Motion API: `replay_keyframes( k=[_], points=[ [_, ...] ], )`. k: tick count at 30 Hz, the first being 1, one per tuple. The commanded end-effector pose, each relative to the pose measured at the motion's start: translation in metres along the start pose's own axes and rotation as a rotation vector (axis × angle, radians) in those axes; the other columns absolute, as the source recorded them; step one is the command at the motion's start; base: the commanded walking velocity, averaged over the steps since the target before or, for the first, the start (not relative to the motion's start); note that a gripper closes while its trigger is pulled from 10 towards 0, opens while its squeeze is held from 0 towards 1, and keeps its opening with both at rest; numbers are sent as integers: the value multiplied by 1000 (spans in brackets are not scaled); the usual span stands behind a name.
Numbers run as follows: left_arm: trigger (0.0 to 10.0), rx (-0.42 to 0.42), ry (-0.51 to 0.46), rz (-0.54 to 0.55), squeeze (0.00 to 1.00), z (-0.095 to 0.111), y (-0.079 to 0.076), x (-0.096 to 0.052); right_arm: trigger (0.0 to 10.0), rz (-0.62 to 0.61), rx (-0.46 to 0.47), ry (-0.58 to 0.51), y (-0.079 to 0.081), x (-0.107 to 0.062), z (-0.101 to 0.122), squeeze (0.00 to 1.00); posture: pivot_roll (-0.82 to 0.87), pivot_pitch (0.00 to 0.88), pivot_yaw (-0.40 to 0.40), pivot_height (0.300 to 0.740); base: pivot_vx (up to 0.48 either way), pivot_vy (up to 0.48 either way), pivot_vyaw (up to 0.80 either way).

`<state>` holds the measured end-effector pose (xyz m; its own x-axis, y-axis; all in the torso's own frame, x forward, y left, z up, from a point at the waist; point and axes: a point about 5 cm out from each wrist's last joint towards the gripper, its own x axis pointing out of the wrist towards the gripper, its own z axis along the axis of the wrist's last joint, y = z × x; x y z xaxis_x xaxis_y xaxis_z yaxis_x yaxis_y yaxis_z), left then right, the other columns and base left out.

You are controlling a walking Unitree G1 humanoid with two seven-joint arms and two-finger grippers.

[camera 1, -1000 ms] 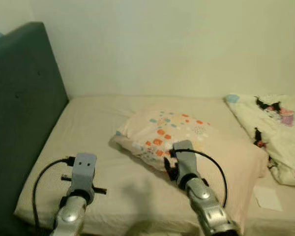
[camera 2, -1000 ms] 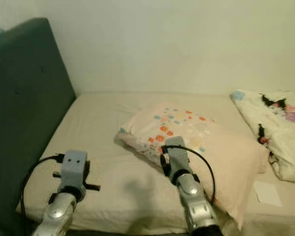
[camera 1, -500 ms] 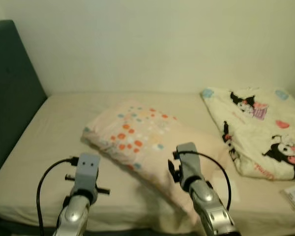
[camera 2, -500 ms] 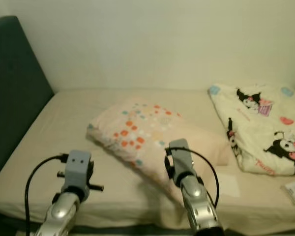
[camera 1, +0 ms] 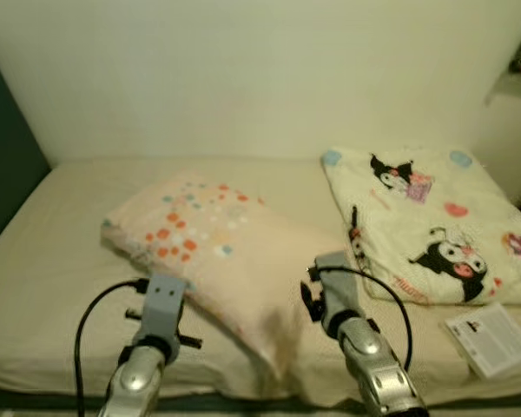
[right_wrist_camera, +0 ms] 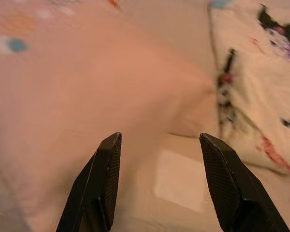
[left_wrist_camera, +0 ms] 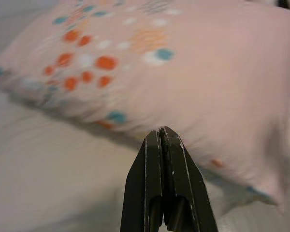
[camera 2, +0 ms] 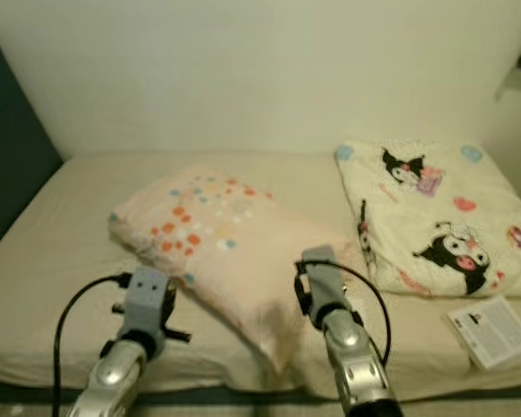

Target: Clean up the room

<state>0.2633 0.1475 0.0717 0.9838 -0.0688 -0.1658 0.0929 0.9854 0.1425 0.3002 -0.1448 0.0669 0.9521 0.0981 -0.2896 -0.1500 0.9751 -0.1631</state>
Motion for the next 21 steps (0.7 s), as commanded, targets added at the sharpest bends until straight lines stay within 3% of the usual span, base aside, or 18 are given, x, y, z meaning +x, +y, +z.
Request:
replay_keyframes(
  k=[1, 21],
  points=[
    [10000, 5, 27, 10, 0, -6, 4, -2, 10000, 15, 21, -6, 6, 0, 1, 0, -53, 83, -61, 740, 0, 458, 0],
    [10000, 31, 7, 23, 0, -3, 5, 2, 10000, 7, 33, -41, 6, 4, 10, 0, -51, 80, -52, 740, 0, 22, 0]
  ],
)
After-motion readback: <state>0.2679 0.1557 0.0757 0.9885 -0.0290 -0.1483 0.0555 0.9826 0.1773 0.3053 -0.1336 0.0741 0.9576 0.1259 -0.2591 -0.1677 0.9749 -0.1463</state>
